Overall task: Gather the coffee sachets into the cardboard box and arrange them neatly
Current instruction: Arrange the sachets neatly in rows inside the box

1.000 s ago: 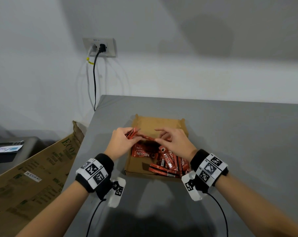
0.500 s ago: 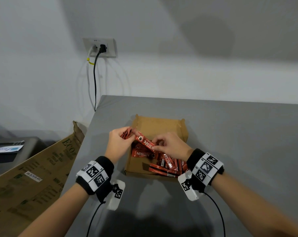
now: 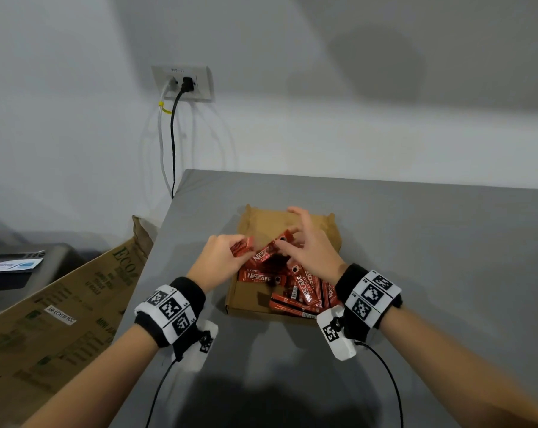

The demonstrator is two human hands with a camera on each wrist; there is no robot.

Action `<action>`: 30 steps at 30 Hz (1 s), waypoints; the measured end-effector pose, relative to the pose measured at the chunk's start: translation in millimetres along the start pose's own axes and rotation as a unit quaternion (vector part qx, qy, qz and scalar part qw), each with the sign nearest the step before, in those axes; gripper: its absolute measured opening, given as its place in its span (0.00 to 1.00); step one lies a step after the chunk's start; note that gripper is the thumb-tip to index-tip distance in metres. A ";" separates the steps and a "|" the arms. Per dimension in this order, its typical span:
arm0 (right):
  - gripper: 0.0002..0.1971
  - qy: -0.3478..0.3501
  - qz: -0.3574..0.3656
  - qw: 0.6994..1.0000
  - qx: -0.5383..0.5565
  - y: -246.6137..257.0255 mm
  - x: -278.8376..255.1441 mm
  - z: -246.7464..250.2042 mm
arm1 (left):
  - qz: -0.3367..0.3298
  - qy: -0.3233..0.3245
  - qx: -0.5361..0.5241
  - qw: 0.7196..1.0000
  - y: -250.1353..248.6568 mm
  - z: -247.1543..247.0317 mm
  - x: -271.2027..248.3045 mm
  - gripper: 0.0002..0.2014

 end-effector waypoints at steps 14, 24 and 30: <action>0.06 0.159 -0.035 0.859 -0.485 -6.2 20.8 -62.5 | -0.042 0.164 0.416 0.894 8.5 -44.3 5.6 0.06; 0.04 0.148 -0.092 0.838 -0.517 -14.7 33.9 -62.6 | 0.011 0.124 0.419 0.899 22.7 -50.1 15.1 0.06; 0.08 0.156 -0.096 0.834 -0.521 -14.0 30.7 -60.6 | 0.036 0.082 0.379 0.921 32.4 -47.3 14.1 0.06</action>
Point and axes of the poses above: each hand's wrist, its own x-axis towards the middle knuckle, its own z-axis out of the back of the hand, y = z × x, the point moved 9 cm from there along x, towards the middle knuckle, and after that the axes turned 11 degrees about y, right-handed, at the moved point
